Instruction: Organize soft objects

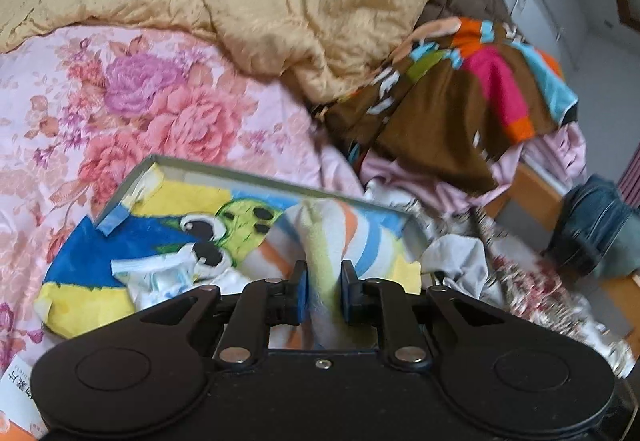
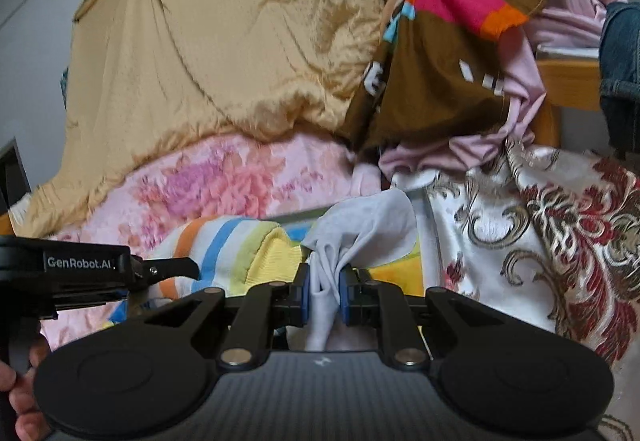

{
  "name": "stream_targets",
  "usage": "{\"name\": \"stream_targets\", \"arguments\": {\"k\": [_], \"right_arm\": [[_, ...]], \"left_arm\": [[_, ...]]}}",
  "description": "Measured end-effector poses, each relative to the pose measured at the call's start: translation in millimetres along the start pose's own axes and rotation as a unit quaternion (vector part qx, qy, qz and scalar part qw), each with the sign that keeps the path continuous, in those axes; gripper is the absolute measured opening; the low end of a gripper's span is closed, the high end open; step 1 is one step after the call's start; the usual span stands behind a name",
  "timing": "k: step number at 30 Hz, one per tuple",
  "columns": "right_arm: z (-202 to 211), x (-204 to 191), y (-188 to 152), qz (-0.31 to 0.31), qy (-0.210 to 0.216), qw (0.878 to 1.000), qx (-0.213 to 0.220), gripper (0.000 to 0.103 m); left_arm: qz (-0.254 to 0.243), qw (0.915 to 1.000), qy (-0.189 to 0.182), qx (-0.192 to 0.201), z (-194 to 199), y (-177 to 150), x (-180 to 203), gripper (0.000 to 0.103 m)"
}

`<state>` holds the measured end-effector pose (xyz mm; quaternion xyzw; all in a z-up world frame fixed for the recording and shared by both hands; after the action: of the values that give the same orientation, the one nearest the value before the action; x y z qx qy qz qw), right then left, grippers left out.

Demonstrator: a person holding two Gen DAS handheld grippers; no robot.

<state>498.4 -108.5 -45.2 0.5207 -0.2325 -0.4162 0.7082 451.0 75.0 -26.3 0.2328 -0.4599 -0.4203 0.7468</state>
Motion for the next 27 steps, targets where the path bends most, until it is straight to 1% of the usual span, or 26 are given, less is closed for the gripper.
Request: {"name": "stream_targets", "arguments": {"k": [3, 6, 10, 14, 16, 18, 22, 24, 25, 27], "right_arm": [[-6, -3, -4, 0.005, 0.005, 1.000, -0.016, 0.023], [-10, -2, -7, 0.004, 0.006, 1.000, -0.027, 0.024], [-13, 0, -11, 0.003, 0.003, 0.999, -0.039, 0.024], [-13, 2, -12, 0.000, 0.003, 0.999, -0.041, 0.028], [-11, 3, -11, -0.003, 0.009, 0.999, -0.040, 0.033], [-8, 4, -10, -0.006, 0.012, 0.999, -0.036, 0.040], [0, 10, -5, -0.008, 0.011, 0.999, -0.031, 0.050], [5, 12, -2, -0.007, 0.008, 1.000, -0.026, 0.057], [7, 13, 0, -0.008, 0.007, 1.000, -0.025, 0.059], [11, 14, 3, -0.014, 0.005, 1.000, -0.022, 0.067]], "left_arm": [[0.004, 1.0000, 0.004, -0.008, -6, -6, -6, 0.021], [0.007, 0.9999, 0.005, -0.013, -10, -9, -7, 0.022], [-0.003, 0.9998, 0.011, -0.019, -16, -14, -5, 0.022], [-0.006, 0.9996, 0.015, -0.022, -18, -16, -1, 0.025], [-0.006, 0.9996, 0.013, -0.023, -17, -15, 2, 0.025], [-0.008, 0.9996, 0.008, -0.027, -15, -13, 4, 0.030], [-0.023, 0.9994, 0.008, -0.026, -9, -9, 10, 0.036], [-0.021, 0.9995, 0.005, -0.022, -4, -7, 11, 0.044], [-0.021, 0.9996, 0.005, -0.019, -1, -5, 12, 0.046], [-0.023, 0.9996, 0.007, -0.012, 5, -2, 12, 0.051]]}}
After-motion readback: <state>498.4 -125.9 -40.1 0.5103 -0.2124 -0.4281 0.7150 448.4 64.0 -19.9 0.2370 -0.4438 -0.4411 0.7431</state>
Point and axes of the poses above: each gripper's, at about its wrist camera, not at the fingertips, and z roughly against the way its jaws point, x to its right, y to its top, the point moved 8 cm from there along -z, roughly the way its jaws point, and after that the axes turned 9 degrees about z, right-handed, at the moved point
